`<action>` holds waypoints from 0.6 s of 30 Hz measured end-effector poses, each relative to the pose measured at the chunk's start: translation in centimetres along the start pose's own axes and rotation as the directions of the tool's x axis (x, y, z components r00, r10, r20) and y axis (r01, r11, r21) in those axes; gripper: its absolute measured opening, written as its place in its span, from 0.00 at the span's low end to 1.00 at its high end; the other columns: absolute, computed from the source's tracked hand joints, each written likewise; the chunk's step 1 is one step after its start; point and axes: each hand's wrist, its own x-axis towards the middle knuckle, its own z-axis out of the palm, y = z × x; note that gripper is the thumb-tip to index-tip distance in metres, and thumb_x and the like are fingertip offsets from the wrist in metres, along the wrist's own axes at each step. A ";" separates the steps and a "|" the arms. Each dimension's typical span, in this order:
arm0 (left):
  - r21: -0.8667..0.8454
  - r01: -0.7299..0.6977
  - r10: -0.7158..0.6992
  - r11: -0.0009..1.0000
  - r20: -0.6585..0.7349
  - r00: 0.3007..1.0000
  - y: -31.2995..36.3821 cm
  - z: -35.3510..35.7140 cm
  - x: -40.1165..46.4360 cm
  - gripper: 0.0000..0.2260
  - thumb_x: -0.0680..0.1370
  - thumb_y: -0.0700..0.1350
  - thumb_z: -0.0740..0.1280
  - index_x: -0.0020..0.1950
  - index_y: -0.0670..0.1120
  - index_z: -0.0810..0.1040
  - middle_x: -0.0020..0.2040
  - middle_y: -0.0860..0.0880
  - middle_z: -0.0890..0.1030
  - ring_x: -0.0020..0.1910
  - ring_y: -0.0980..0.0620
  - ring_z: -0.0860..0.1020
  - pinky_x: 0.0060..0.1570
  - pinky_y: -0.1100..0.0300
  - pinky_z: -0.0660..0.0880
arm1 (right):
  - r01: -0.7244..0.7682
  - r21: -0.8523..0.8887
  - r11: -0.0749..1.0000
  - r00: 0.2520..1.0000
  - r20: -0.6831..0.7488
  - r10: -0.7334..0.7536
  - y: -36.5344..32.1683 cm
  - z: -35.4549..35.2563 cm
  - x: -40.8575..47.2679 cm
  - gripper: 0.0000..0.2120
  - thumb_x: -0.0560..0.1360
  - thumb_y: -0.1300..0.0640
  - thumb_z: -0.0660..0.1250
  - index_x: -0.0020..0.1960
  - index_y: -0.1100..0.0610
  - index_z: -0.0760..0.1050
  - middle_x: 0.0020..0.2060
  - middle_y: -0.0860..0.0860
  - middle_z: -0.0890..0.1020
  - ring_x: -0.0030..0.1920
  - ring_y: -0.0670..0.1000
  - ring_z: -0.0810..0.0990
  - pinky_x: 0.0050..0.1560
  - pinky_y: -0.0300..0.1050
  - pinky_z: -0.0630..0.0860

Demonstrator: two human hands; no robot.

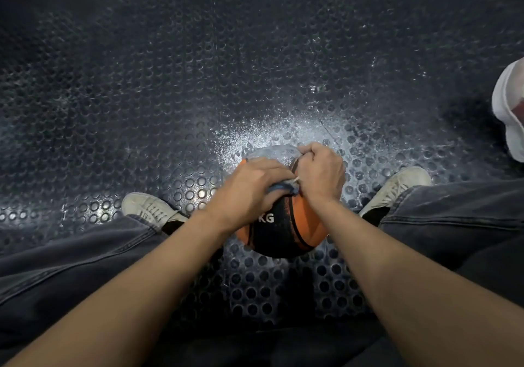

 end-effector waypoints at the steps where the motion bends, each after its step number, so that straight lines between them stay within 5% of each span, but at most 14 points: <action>1: -0.008 -0.001 0.001 1.000 0.016 1.000 -0.4 -0.5 -0.5 0.09 0.76 0.45 0.69 0.52 0.42 0.83 0.47 0.48 0.83 0.46 0.50 0.79 0.50 0.55 0.78 | -0.003 0.011 1.000 1.000 0.006 0.003 0.1 0.0 0.2 0.15 0.81 0.61 0.58 0.55 0.52 0.83 0.52 0.50 0.83 0.46 0.50 0.75 0.47 0.45 0.71; 4: -0.059 0.024 -0.023 0.998 0.003 1.000 -1.9 -1.9 -2.7 0.12 0.76 0.47 0.68 0.52 0.40 0.83 0.48 0.47 0.83 0.47 0.53 0.79 0.52 0.60 0.75 | 0.018 0.014 1.000 1.000 -0.005 -0.018 0.2 0.5 0.2 0.15 0.80 0.61 0.58 0.53 0.51 0.83 0.51 0.50 0.84 0.46 0.51 0.78 0.52 0.50 0.77; 10: 0.008 0.055 -0.054 0.998 -0.049 0.997 -0.8 0.1 0.4 0.09 0.75 0.45 0.71 0.51 0.41 0.83 0.46 0.47 0.83 0.44 0.49 0.80 0.50 0.58 0.75 | 0.012 0.009 1.000 0.997 0.082 -0.013 -0.5 0.0 0.9 0.13 0.81 0.59 0.59 0.55 0.52 0.83 0.46 0.47 0.81 0.36 0.43 0.72 0.35 0.38 0.66; 13: -0.012 0.166 -0.167 0.986 -0.125 0.978 -1.9 -0.7 -0.1 0.08 0.74 0.43 0.72 0.50 0.41 0.83 0.45 0.47 0.83 0.44 0.49 0.80 0.48 0.57 0.75 | 0.007 0.065 0.998 0.999 0.039 -0.009 0.7 0.9 -0.9 0.14 0.82 0.52 0.58 0.62 0.47 0.79 0.56 0.47 0.82 0.51 0.48 0.78 0.56 0.48 0.76; 15: -0.021 0.192 -0.193 0.981 -0.140 0.971 -1.6 -0.9 -1.0 0.07 0.76 0.45 0.70 0.49 0.43 0.83 0.44 0.50 0.82 0.44 0.49 0.79 0.47 0.55 0.74 | -0.022 0.071 0.997 1.000 0.006 0.022 0.7 1.3 -2.4 0.16 0.82 0.49 0.56 0.66 0.44 0.76 0.65 0.45 0.78 0.64 0.50 0.74 0.68 0.55 0.70; 18: -0.054 0.031 -0.032 0.998 -0.012 0.999 0.0 -0.4 -3.7 0.08 0.79 0.45 0.65 0.51 0.45 0.82 0.48 0.52 0.81 0.47 0.51 0.77 0.49 0.55 0.73 | -0.072 0.090 0.993 0.997 0.016 0.071 0.1 1.1 -1.6 0.16 0.81 0.49 0.57 0.65 0.43 0.78 0.65 0.44 0.78 0.64 0.50 0.74 0.69 0.55 0.68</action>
